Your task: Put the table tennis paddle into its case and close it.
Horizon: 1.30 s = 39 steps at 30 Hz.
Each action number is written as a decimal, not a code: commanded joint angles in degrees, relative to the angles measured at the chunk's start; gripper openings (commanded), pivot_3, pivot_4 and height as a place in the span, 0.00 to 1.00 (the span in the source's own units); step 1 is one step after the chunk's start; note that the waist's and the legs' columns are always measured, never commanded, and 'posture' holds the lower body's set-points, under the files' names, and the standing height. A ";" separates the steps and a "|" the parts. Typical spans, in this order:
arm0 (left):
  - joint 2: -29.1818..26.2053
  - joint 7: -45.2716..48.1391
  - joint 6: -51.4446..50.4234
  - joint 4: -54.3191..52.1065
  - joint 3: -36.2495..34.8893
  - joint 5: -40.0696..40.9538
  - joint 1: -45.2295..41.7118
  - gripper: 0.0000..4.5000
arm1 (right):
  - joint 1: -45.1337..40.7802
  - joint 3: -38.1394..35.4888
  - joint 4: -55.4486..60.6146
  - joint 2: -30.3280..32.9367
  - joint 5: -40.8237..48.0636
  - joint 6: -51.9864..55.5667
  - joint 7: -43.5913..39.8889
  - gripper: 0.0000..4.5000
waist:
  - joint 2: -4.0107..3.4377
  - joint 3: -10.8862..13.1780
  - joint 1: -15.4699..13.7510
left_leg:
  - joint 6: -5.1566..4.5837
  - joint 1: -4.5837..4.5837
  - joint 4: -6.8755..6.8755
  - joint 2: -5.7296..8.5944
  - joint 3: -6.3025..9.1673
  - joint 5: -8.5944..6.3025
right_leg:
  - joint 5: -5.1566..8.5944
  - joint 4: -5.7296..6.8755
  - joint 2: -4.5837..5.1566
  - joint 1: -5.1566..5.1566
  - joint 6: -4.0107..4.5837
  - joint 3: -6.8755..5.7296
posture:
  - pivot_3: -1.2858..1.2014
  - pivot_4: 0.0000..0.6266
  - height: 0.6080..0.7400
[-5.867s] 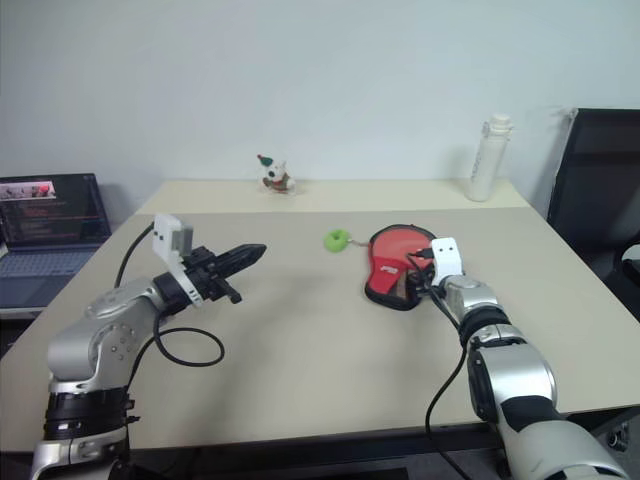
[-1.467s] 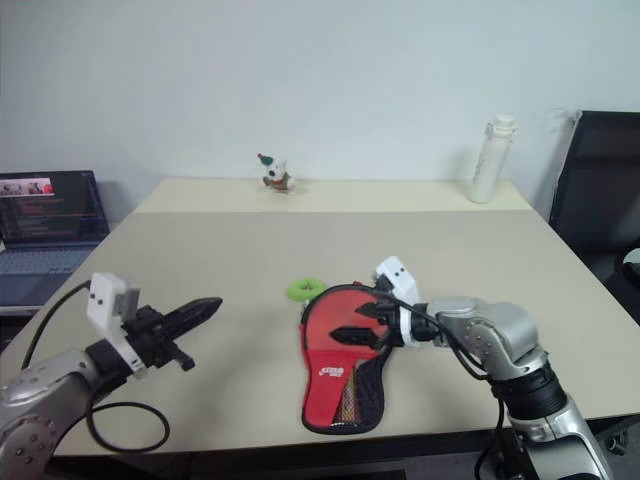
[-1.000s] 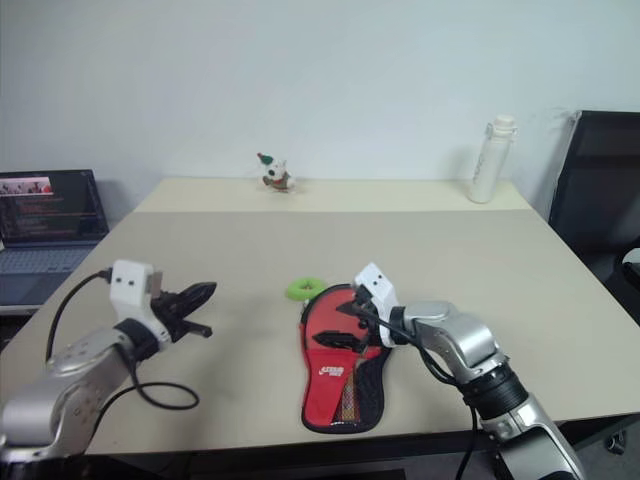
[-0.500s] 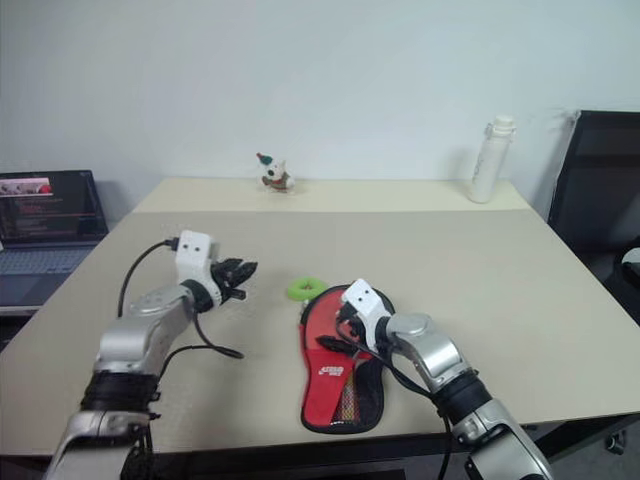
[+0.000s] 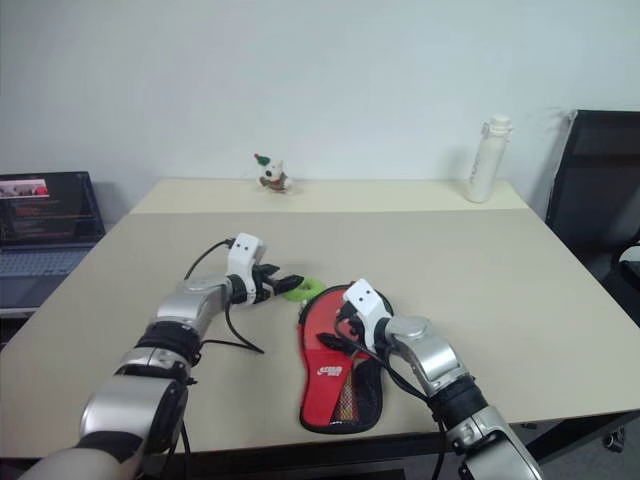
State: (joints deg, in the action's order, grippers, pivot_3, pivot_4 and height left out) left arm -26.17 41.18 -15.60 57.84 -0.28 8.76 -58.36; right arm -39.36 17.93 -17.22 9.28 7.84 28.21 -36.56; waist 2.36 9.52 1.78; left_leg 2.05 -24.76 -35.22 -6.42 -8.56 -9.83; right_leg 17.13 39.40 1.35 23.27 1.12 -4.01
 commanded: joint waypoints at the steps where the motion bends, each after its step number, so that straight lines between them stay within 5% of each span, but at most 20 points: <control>1: 0.50 2.56 1.51 3.45 0.57 -1.83 -2.61 0.90 | 1.10 -0.56 0.78 -0.39 -0.45 1.72 0.41 1.00 | 0.00 0.00 -0.01 | 0.00 0.00 -0.02 0.00 -0.01 0.00 | 0.00 0.02 0.00 0.00 0.00 0.01 | 0.52 0.24 1.00; 12: 4.33 4.46 4.66 9.82 2.64 -7.43 -4.51 0.90 | 1.15 -1.41 1.49 -1.91 -0.81 2.87 1.70 1.00 | 0.00 0.00 0.00 | -0.14 -0.01 -0.64 -0.05 0.08 -0.08 | 0.02 0.59 0.00 0.00 -0.01 0.03 | 0.52 0.24 1.00; 24: 5.48 4.09 5.21 8.30 0.24 -6.77 -3.89 0.01 | 0.12 -3.51 0.32 -2.77 -0.85 2.55 3.75 1.00 | 0.00 0.00 -0.01 | -0.15 -0.01 -0.71 -0.06 0.13 -0.09 | 0.01 0.65 0.00 -0.02 0.00 0.02 | 0.52 0.24 1.00; 31: 4.02 3.23 4.62 4.90 -1.34 -6.29 -2.96 0.00 | -2.63 -3.30 -8.30 -2.56 -4.43 0.11 5.77 1.00 | 0.00 0.00 0.03 | -0.15 -0.01 -0.72 -0.06 0.13 -0.09 | 0.01 0.66 0.00 -0.02 0.00 0.01 | 0.52 0.24 1.00; 39: 3.91 -11.63 11.28 11.62 -0.23 -10.85 -9.51 0.00 | 0.42 -0.56 -6.32 -1.32 -5.32 3.58 1.44 1.00 | 0.03 -0.02 -0.21 | -0.17 -0.01 -0.75 -0.05 0.20 -0.10 | 0.01 0.68 0.01 -0.06 0.00 -0.03 | 0.52 0.24 1.00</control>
State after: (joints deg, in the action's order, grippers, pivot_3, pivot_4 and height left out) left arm -22.10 33.84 -7.65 69.80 -0.34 -0.89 -64.11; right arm -41.30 15.14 -22.28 7.65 3.43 28.34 -33.82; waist 2.39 9.50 1.57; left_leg 1.87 -24.77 -35.97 -6.47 -8.36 -9.94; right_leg 17.15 40.09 1.37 23.21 1.12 -4.04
